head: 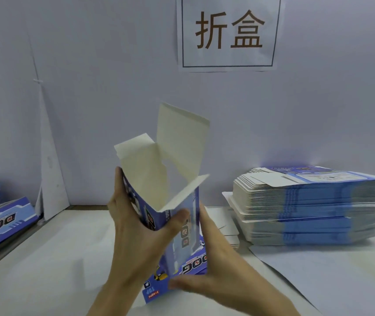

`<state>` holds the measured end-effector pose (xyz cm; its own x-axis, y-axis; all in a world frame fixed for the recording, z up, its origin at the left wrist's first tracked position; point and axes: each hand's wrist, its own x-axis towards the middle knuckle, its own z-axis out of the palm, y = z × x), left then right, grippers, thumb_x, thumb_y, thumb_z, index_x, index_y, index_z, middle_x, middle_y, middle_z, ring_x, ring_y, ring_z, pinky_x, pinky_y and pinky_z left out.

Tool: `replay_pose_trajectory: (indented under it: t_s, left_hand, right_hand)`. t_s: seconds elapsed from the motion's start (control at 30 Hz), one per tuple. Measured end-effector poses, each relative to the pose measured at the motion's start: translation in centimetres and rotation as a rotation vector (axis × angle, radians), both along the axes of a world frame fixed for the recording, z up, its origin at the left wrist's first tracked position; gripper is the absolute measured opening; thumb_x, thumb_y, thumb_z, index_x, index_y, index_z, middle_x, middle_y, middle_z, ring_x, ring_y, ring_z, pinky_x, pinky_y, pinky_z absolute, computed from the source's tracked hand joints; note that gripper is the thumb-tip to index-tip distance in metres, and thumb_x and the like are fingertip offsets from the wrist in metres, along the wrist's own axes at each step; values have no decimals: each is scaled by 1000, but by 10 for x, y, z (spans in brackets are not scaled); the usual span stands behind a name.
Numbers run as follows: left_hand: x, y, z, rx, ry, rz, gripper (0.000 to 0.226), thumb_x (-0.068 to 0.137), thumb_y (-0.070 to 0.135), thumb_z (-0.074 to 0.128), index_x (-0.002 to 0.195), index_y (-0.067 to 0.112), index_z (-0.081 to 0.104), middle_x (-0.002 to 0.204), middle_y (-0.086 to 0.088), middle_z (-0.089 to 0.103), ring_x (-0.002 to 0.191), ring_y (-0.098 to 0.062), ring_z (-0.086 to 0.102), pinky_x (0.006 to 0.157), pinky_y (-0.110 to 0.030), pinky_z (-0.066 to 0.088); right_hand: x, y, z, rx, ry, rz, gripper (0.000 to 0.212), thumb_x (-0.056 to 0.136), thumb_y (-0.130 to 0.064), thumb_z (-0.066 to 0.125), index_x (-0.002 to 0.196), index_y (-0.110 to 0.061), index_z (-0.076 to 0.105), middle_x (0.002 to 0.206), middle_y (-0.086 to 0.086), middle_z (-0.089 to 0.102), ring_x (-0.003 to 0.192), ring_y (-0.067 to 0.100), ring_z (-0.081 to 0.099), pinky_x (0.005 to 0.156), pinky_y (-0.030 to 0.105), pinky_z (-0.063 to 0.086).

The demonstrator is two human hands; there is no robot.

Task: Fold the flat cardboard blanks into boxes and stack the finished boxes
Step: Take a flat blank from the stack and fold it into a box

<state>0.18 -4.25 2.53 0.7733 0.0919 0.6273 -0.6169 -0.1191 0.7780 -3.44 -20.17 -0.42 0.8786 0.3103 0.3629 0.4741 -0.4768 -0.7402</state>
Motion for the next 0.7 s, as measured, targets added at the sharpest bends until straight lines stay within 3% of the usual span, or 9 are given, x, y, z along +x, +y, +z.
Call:
replay_pose_trajectory:
  t_s: [0.07,0.1,0.2,0.3,0.37,0.5,0.6,0.7]
  left_hand:
    - [-8,-5,2,-65,54,-105,127,40,64,76,149,43,15,144,11,37,126,-7,49,100,-40,49]
    - [-9,-5,2,-79,52,-164,125,40,71,76,147,47,17,143,13,38,126,-2,48,100,-31,48]
    - [-9,2,8,-31,60,-299,111,42,91,63,139,51,26,140,19,45,128,6,44,94,-19,43]
    - [-3,9,9,-19,168,-384,62,70,69,59,123,37,52,104,18,70,92,4,67,65,-10,50]
    - [0,6,5,-8,261,-390,50,70,55,55,108,24,60,78,10,73,67,-2,69,51,-10,48]
    - [4,2,-3,-43,285,-385,51,77,51,55,89,2,58,58,-3,66,48,-13,62,47,-15,46]
    - [6,-1,-7,-124,276,-345,47,79,46,57,82,-1,62,56,-7,65,46,-17,60,46,-19,46]
    - [7,-2,-9,-90,296,-327,43,72,50,60,97,15,64,76,2,74,67,-14,71,56,-21,54]
  right_hand:
    - [0,10,-4,41,-157,-140,126,65,-49,83,147,-53,-12,151,-37,18,140,-4,30,111,29,38]
    - [1,10,-4,113,-232,-184,124,66,-42,84,150,-47,-7,151,-33,24,138,-3,35,109,29,42]
    - [3,-3,8,400,-318,-174,98,70,-13,85,147,-34,29,134,-9,57,120,11,60,93,28,53]
    - [1,-18,23,621,-140,43,72,70,-15,78,134,-26,47,120,1,69,105,19,69,78,26,57]
    - [1,-25,26,624,-25,100,70,70,-26,75,134,-21,47,121,-1,69,106,19,69,78,26,57]
    - [3,-24,22,590,37,56,71,69,-33,76,133,-27,46,122,-3,69,109,22,68,79,29,58]
    - [6,-24,19,619,40,-17,72,68,-44,73,133,-26,47,120,-6,69,109,19,68,81,27,57]
    - [8,-24,18,670,91,-30,63,70,-42,73,127,-24,52,114,-5,72,101,20,71,73,24,57]
